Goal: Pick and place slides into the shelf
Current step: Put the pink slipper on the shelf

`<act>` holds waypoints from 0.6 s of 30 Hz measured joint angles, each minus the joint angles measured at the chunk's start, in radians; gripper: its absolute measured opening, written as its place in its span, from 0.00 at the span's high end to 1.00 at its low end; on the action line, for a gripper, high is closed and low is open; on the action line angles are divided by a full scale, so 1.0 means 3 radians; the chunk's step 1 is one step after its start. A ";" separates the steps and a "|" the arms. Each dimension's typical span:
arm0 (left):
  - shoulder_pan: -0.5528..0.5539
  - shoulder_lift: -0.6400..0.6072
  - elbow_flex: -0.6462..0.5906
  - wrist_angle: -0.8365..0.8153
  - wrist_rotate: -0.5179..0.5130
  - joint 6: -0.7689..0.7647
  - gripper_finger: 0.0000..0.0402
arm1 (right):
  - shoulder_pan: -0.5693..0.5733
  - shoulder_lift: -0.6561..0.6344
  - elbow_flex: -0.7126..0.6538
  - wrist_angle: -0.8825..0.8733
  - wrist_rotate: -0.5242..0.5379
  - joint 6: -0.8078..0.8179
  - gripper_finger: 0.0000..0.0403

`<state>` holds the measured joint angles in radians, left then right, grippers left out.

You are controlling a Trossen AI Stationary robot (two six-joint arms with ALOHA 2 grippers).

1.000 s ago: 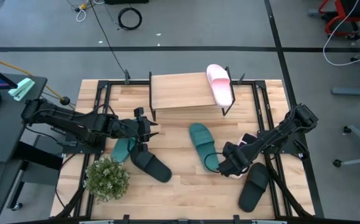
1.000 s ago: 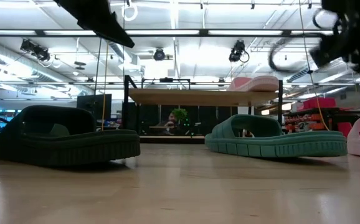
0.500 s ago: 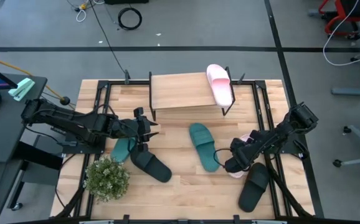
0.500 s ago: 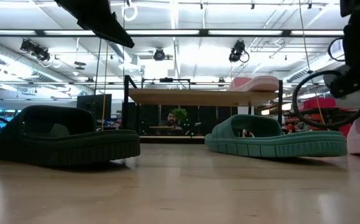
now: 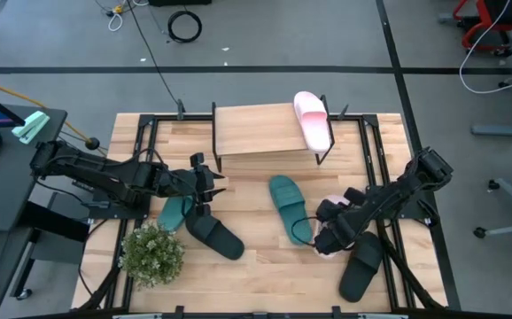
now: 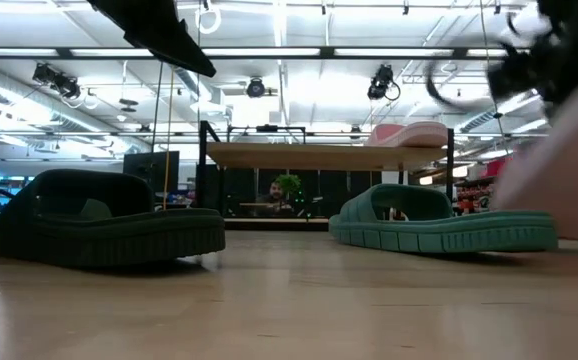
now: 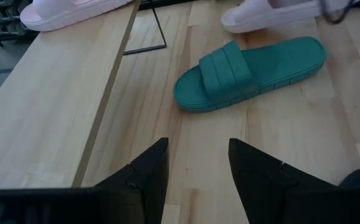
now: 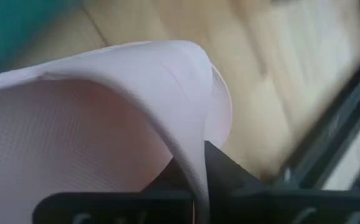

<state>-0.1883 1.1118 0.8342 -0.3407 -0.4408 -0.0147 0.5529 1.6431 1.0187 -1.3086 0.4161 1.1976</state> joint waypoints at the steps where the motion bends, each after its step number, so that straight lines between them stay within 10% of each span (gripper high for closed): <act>1: 0.0001 0.0000 0.0001 0.0001 0.0000 0.0000 0.57 | -0.0001 0.0000 0.0110 -0.0006 0.0133 -0.0073 0.97; 11: 0.0000 0.0000 0.0000 0.0002 0.0000 0.0003 0.57 | -0.0089 0.0000 0.1342 0.0010 0.2330 -0.1801 0.97; 18: 0.0003 0.0000 0.0000 0.0068 -0.0001 0.0133 0.57 | -0.0774 0.0000 0.1563 0.0441 0.2872 -0.3327 0.96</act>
<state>-0.1875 1.1118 0.8342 -0.3203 -0.4412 0.0251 0.3209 1.6432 1.4876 -1.1763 1.2776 0.1995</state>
